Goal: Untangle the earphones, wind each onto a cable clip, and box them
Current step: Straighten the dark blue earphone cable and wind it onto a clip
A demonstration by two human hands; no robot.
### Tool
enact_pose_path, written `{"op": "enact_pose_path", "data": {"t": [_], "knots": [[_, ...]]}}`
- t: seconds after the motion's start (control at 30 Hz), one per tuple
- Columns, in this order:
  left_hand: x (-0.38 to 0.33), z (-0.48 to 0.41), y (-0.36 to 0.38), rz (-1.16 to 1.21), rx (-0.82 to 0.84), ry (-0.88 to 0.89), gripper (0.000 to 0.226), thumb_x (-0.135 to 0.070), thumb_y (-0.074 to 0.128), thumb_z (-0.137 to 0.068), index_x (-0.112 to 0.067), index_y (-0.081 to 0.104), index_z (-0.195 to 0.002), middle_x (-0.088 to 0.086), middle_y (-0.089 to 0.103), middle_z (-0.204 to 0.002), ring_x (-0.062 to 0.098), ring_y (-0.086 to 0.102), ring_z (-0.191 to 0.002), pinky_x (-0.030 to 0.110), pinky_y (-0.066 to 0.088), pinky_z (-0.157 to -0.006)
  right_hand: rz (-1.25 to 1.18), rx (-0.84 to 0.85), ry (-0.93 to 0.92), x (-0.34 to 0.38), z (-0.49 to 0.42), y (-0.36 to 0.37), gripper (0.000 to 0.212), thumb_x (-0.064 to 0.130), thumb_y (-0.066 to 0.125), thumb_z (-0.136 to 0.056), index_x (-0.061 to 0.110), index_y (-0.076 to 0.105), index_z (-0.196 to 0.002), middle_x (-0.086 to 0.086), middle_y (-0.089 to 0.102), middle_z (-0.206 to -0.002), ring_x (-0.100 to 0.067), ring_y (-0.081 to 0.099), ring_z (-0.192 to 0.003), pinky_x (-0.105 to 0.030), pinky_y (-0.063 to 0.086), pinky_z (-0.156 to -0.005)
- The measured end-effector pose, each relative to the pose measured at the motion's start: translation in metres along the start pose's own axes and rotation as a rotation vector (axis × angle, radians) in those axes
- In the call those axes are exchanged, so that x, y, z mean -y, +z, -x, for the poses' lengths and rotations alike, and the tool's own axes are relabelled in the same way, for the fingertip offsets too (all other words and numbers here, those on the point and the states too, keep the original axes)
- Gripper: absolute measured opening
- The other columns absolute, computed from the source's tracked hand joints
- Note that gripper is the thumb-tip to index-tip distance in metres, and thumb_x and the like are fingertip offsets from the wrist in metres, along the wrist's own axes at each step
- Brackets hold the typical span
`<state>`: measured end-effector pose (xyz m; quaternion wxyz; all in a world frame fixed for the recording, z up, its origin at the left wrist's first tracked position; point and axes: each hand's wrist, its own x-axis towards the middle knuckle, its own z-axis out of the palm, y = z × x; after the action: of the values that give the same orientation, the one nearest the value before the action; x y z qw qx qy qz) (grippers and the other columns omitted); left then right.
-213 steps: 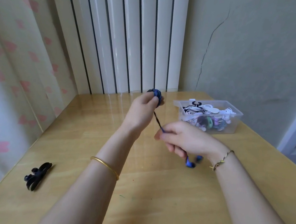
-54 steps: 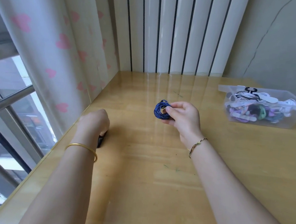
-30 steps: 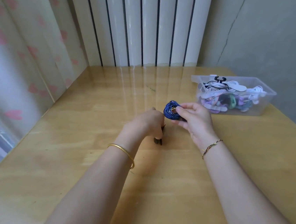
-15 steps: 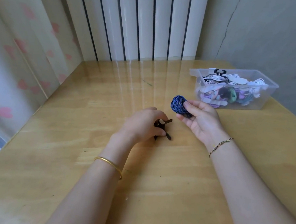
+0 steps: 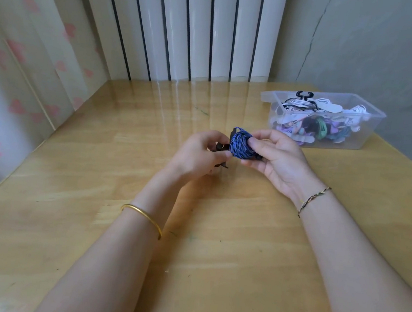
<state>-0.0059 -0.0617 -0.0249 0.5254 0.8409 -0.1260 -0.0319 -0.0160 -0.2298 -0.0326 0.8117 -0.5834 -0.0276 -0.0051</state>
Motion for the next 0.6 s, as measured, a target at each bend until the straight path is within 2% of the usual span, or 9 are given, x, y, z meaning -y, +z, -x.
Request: {"op": "enact_pose_path", "data": {"t": [0.1, 0.17, 0.33, 0.43, 0.6], "knots": [[-0.0016, -0.002, -0.0005, 0.021, -0.011, -0.006, 0.015, -0.01, 0.063, -0.09, -0.009, 0.064, -0.105, 0.006, 0.052, -0.078, 0.007, 0.056, -0.056, 0.02, 0.047, -0.048, 0.086, 0.07, -0.04, 0.0003, 0.001, -0.0004, 0.007, -0.002, 0.055, -0.09, 0.005, 0.056, -0.091, -0.014, 0.069, -0.083, -0.023, 0.07, -0.073, -0.028, 0.057, -0.059], [-0.0014, -0.0026, -0.0006, 0.008, -0.009, -0.006, 0.013, -0.01, 0.062, -0.09, -0.011, 0.064, -0.103, 0.004, 0.053, -0.077, 0.007, 0.054, -0.058, 0.018, 0.045, -0.048, 0.158, 0.072, -0.072, -0.0007, 0.001, -0.0008, 0.009, -0.003, 0.056, -0.089, 0.006, 0.057, -0.091, -0.016, 0.067, -0.086, -0.021, 0.069, -0.072, -0.028, 0.057, -0.058], [-0.0017, -0.0014, 0.0008, -0.017, 0.035, 0.038, 0.014, -0.007, 0.061, -0.09, -0.008, 0.063, -0.104, 0.019, 0.062, -0.101, 0.002, 0.058, -0.058, 0.016, 0.048, -0.05, 0.192, 0.022, -0.142, -0.006, -0.0008, -0.0025, 0.01, -0.002, 0.057, -0.089, 0.007, 0.058, -0.091, -0.019, 0.066, -0.09, -0.025, 0.068, -0.078, -0.033, 0.059, -0.065], [-0.0021, -0.0007, 0.0001, 0.024, 0.064, 0.051, 0.013, -0.005, 0.061, -0.091, -0.009, 0.062, -0.103, 0.019, 0.061, -0.112, -0.003, 0.06, -0.057, 0.017, 0.051, -0.054, 0.155, 0.01, -0.147, -0.0054, -0.0012, -0.0031, 0.007, -0.002, 0.057, -0.089, 0.005, 0.058, -0.091, -0.015, 0.068, -0.087, -0.022, 0.07, -0.078, -0.033, 0.059, -0.066], [0.0029, -0.0007, -0.0064, 0.073, 0.1, 0.102, 0.017, 0.0, 0.056, -0.092, -0.011, 0.061, -0.105, 0.004, 0.056, -0.098, -0.001, 0.058, -0.059, 0.017, 0.052, -0.056, 0.032, 0.023, -0.111, -0.0026, -0.0005, -0.0002, 0.005, -0.002, 0.056, -0.089, 0.003, 0.057, -0.091, -0.01, 0.071, -0.08, -0.019, 0.07, -0.075, -0.028, 0.057, -0.06]]}}
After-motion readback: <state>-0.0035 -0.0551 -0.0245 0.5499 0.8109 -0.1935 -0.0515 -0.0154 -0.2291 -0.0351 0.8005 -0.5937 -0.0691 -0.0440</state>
